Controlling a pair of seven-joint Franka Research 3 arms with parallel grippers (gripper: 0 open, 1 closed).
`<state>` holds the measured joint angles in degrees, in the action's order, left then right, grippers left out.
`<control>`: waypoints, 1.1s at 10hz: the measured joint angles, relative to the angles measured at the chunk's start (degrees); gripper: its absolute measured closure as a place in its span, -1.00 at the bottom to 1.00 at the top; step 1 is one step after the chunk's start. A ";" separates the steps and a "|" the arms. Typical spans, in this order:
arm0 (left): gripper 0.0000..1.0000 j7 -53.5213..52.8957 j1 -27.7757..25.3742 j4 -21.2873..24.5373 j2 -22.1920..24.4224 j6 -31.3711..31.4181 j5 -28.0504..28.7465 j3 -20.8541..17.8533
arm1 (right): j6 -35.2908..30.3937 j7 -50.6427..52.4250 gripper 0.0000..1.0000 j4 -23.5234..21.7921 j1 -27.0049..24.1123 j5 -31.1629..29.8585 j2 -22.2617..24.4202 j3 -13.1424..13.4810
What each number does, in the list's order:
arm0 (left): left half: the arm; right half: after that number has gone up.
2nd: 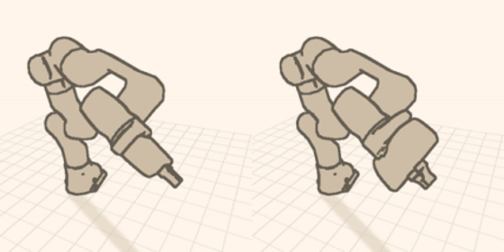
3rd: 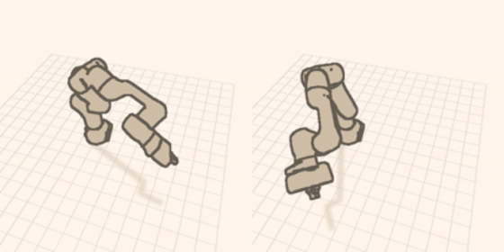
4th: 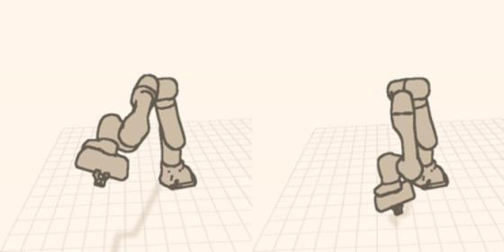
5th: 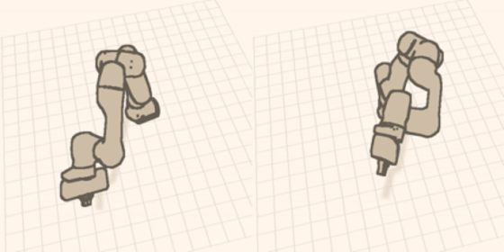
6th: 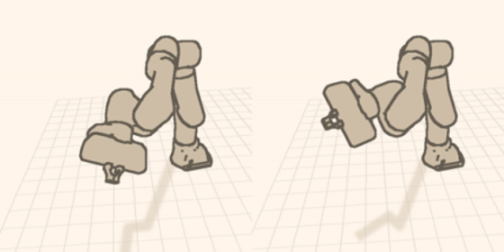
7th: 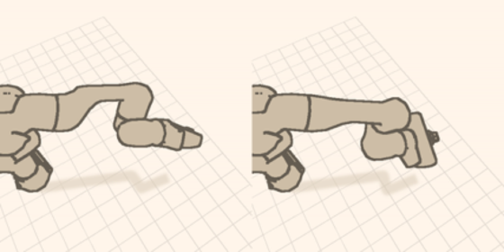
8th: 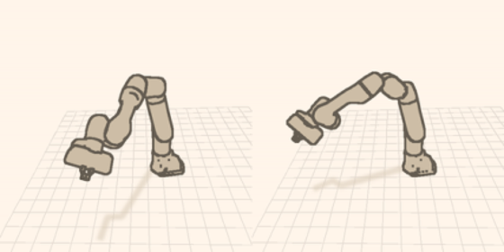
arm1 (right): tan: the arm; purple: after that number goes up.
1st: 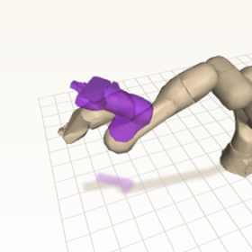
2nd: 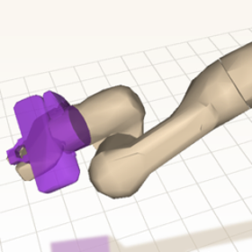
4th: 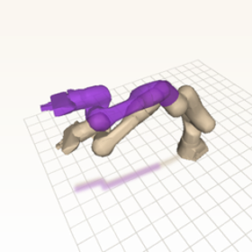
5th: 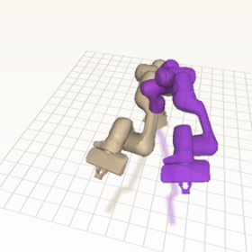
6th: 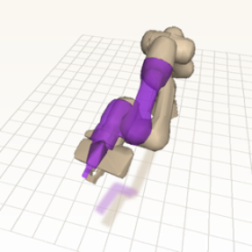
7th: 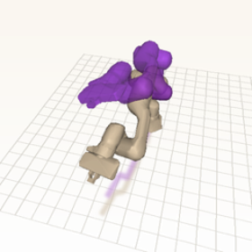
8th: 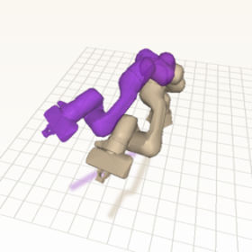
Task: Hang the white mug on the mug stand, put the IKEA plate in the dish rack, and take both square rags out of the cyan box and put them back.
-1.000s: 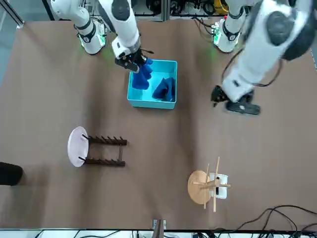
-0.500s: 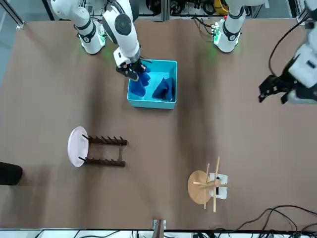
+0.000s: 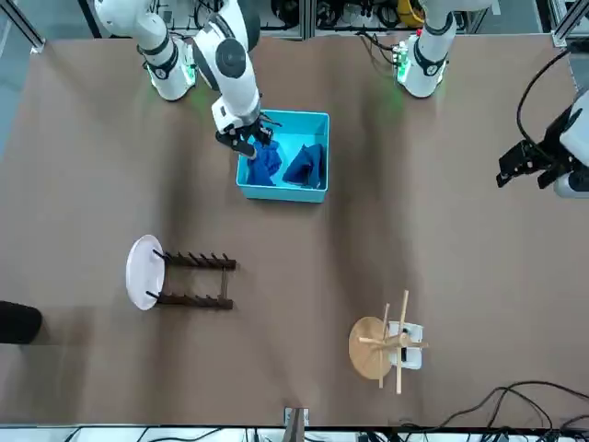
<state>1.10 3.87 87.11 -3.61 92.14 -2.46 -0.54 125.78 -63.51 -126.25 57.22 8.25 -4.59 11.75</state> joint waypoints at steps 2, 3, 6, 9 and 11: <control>-0.98 0.00 0.28 -0.08 -0.09 -1.13 0.03 -0.01 | -2.01 0.76 -1.00 3.49 -6.86 -5.76 0.21 0.59; -0.98 0.00 0.40 -0.11 -0.09 -1.22 0.63 -0.04 | -3.17 4.73 -1.00 5.32 -12.05 -7.61 0.31 0.90; -1.00 0.09 0.59 -0.18 -0.10 -1.11 1.78 -0.02 | -11.15 29.31 -1.00 14.01 -28.17 -8.55 0.45 1.43; -1.00 0.15 0.63 -0.84 -0.11 -0.96 1.78 0.03 | -14.04 51.70 -1.00 19.35 -40.34 -8.57 0.35 1.49; -1.00 0.15 0.64 -1.09 -0.11 -0.96 1.78 0.05 | -21.23 61.28 -1.00 25.62 -45.47 -8.68 0.39 1.42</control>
<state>1.25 4.51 86.02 -3.72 91.18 -0.68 -0.49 104.55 -2.23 -100.64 11.75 -0.43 -4.20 13.17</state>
